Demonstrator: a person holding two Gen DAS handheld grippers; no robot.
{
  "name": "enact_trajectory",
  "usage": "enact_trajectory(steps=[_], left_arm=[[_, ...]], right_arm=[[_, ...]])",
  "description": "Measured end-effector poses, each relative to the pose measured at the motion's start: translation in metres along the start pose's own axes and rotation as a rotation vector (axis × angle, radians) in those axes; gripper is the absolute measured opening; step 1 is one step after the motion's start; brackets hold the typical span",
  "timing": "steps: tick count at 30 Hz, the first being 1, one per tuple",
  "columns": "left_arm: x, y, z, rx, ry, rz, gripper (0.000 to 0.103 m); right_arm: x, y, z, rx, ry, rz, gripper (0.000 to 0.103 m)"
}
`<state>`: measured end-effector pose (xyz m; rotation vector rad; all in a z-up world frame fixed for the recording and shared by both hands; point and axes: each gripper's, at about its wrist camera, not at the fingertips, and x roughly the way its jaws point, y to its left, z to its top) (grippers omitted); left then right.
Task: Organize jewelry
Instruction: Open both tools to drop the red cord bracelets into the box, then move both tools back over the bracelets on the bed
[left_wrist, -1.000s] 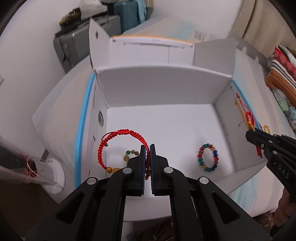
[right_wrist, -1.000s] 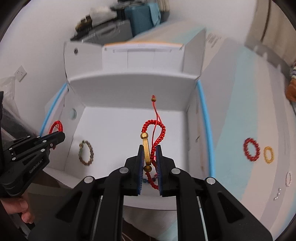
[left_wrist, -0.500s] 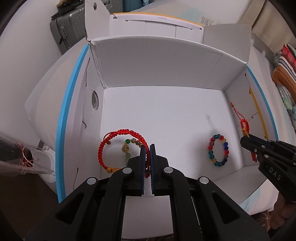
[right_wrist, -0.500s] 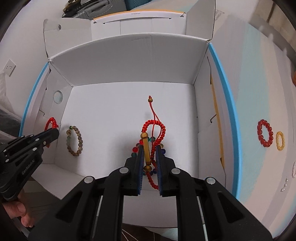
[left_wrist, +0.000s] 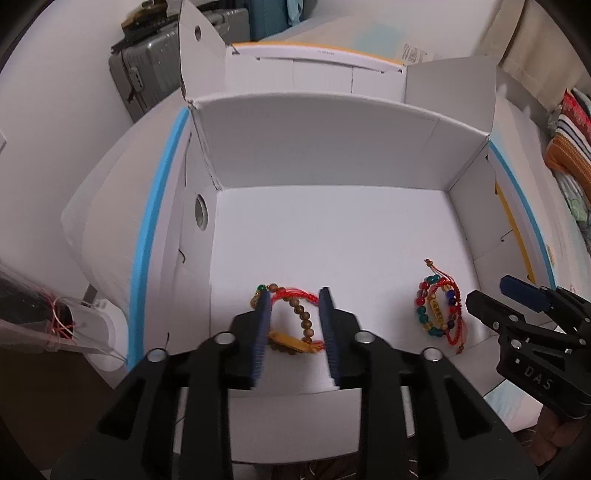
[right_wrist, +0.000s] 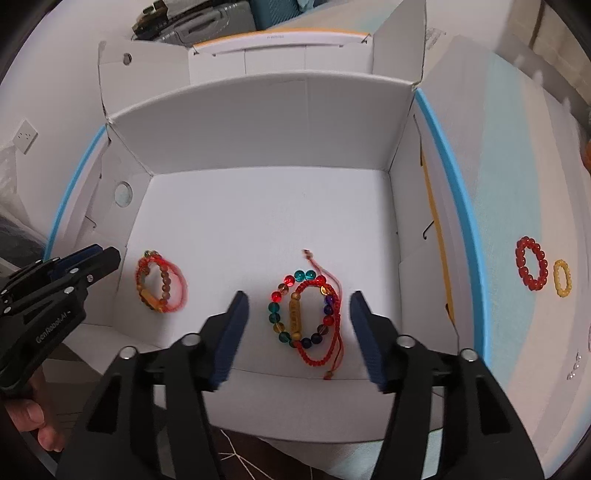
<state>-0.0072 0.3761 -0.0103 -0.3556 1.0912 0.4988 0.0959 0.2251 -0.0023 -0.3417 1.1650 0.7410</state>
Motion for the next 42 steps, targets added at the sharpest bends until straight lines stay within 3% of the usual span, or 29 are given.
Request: enact_trajectory(steps=[7,13,19,34,42], left_arm=[[-0.025,-0.001,0.001,0.009,-0.081,0.009,0.063],[-0.048,-0.012,0.003,0.028,-0.144,0.003,0.078],[-0.066,-0.034,0.004,0.062,-0.188,-0.001,0.092],[-0.078,-0.096,-0.004,0.135,-0.228,-0.041,0.097],[-0.086,-0.150,-0.007,0.209,-0.243,-0.077,0.097]], right_arm=[[-0.035,-0.012,-0.011,0.014,-0.085,0.027,0.074],[-0.060,-0.021,-0.021,0.040,-0.164,0.019,0.087],[-0.082,-0.039,-0.032,0.070,-0.221,-0.033,0.091],[-0.118,-0.109,-0.063,0.184,-0.289,-0.081,0.096],[-0.139,-0.153,-0.085,0.233,-0.310,-0.124,0.096]])
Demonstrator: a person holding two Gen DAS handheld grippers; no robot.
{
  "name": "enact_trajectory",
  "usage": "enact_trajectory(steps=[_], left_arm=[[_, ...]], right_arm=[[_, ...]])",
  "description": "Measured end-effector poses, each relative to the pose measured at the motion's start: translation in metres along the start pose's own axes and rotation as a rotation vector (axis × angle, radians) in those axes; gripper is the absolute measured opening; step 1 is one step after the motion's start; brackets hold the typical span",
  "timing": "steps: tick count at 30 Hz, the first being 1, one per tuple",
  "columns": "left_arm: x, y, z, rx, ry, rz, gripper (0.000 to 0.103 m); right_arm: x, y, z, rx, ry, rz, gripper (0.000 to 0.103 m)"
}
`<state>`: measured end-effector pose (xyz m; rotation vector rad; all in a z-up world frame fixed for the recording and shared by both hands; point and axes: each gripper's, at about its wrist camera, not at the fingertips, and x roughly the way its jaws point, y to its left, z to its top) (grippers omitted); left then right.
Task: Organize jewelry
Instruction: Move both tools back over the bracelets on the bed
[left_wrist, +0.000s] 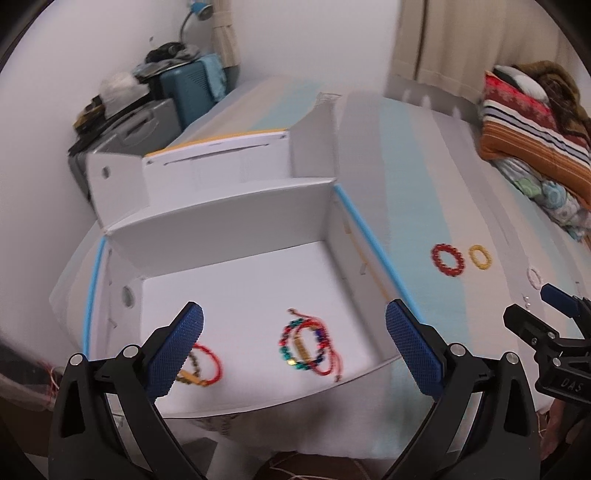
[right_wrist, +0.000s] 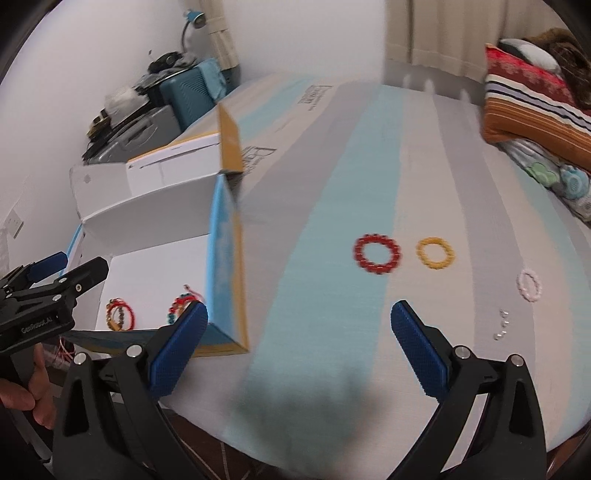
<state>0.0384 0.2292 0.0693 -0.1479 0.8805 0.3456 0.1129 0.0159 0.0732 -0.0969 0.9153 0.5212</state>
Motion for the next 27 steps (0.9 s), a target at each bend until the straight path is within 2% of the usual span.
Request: enact_trajectory(steps=[7,16,21,27], left_arm=[[0.006,-0.046,0.006,0.050,0.000,-0.021,0.097],[0.022,-0.116,0.011,0.132,0.008,-0.085,0.097],[0.048,-0.158,0.013,0.184,0.036,-0.129,0.097],[0.080,-0.193,0.017,0.196,0.058,-0.186,0.097]], right_arm=[[-0.016,-0.052,-0.003,0.062,-0.043,-0.068,0.096],[-0.021,-0.116,-0.014,0.128,-0.053,-0.142,0.096],[-0.017,-0.153,-0.022,0.176,-0.039,-0.159,0.096],[-0.003,-0.195,-0.031,0.223,-0.010,-0.188,0.096]])
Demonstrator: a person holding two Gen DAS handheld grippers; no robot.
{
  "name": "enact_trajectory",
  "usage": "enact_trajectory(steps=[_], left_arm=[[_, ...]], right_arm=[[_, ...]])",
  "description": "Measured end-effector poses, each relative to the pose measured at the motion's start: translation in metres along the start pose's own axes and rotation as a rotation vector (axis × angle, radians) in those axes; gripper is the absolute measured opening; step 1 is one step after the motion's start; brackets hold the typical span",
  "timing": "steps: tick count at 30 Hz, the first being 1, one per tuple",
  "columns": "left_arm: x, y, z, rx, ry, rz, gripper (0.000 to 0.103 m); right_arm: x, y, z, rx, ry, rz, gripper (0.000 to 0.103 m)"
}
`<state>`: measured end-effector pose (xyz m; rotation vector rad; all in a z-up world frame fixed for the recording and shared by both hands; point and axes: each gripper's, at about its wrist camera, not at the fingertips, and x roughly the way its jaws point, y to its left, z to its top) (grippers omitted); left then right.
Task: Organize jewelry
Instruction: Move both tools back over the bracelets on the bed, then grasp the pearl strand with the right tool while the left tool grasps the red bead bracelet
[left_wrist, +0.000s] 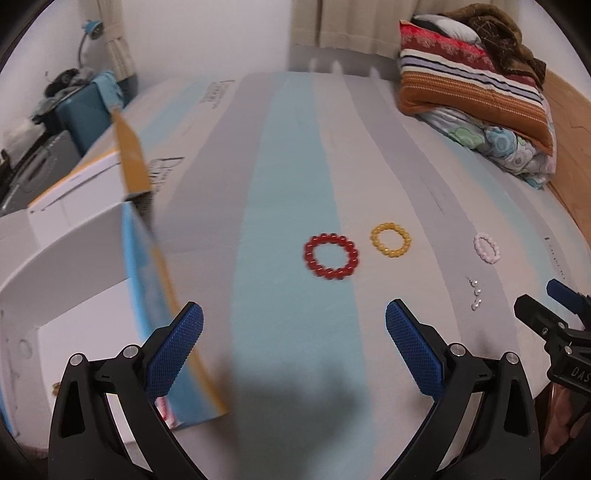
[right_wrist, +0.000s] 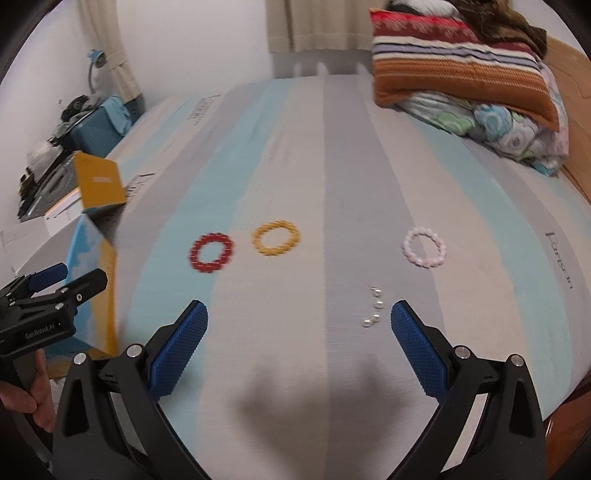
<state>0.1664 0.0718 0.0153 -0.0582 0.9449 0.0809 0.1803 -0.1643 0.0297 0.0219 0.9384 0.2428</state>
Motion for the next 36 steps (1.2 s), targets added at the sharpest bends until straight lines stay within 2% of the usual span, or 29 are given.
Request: enact_trajectory(steps=[7,10,17,21,26,30,32,36], left_arm=[[0.055,-0.018,0.015,0.000,0.020,-0.044,0.097],[0.092,-0.022,0.019,-0.002,0.041,-0.033,0.097],[0.155,-0.016,0.025,-0.031,0.073,0.008,0.097],[0.175,-0.009,0.021,-0.032,0.064,0.041,0.097],[0.189,-0.003,0.020,-0.055,0.056,0.062,0.096],[0.192,-0.004,0.020,-0.044,0.050,0.069,0.094],[0.191,-0.004,0.019,-0.047,0.051,0.056,0.087],[0.187,-0.004,0.018,-0.051,0.057,0.032,0.063]], right_arm=[[0.038,-0.030,-0.002,0.005,0.036,-0.050,0.096],[0.059,-0.040,-0.005,0.022,0.069,-0.054,0.095],[0.111,-0.055,-0.020,0.036,0.156,-0.051,0.083],[0.137,-0.059,-0.029,0.031,0.218,-0.032,0.069],[0.144,-0.057,-0.035,0.024,0.199,-0.037,0.068],[0.143,-0.051,-0.039,-0.006,0.172,-0.028,0.049],[0.143,-0.050,-0.039,-0.013,0.173,-0.024,0.042],[0.141,-0.052,-0.038,-0.007,0.184,-0.013,0.021]])
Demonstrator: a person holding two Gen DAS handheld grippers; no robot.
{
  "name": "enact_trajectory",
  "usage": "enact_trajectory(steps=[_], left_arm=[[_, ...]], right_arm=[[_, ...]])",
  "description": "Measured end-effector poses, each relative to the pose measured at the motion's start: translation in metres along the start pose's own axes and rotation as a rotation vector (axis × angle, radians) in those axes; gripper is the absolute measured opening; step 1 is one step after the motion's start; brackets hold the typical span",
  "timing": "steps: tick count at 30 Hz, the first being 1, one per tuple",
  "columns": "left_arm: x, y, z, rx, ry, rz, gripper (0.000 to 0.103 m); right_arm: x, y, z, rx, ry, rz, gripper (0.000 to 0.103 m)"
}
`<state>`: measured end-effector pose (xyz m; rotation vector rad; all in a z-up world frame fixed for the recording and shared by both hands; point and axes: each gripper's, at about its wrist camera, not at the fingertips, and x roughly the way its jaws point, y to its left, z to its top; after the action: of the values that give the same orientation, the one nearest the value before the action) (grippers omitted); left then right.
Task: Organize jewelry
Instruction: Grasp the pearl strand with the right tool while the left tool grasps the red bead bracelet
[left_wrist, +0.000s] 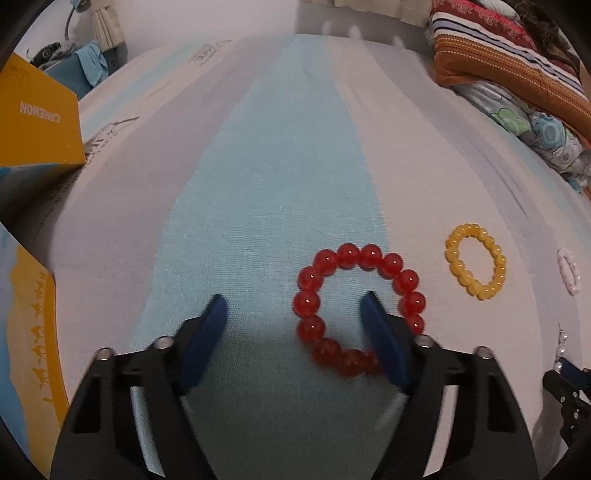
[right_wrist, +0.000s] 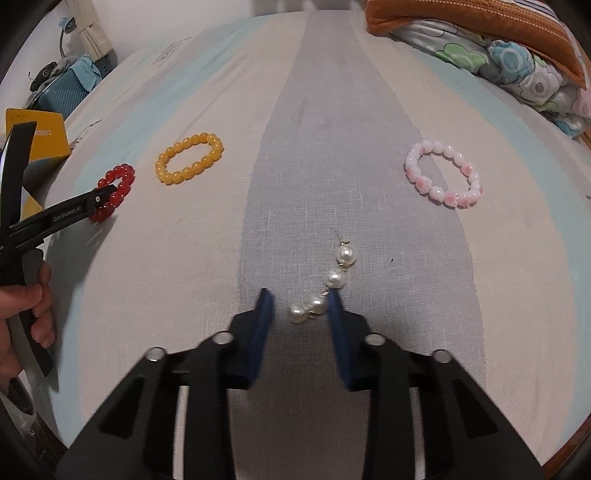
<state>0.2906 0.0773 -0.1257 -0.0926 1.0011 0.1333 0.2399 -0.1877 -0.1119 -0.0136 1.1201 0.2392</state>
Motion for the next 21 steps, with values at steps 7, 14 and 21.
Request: enact_trajectory(steps=[7,14,21], left_arm=[[-0.006,-0.002,-0.003,0.018,0.012,-0.009,0.013],[-0.019,-0.009,-0.008,0.054,0.004,-0.002,0.013],[-0.043,-0.011,-0.011,0.042,-0.010,-0.038,0.013]], right_arm=[[-0.001,-0.003,0.000,0.023,0.027,0.017,0.010],[-0.005,0.000,0.002,-0.011,0.028,0.006,0.010],[-0.018,0.004,0.002,-0.022,0.004,0.013,0.010]])
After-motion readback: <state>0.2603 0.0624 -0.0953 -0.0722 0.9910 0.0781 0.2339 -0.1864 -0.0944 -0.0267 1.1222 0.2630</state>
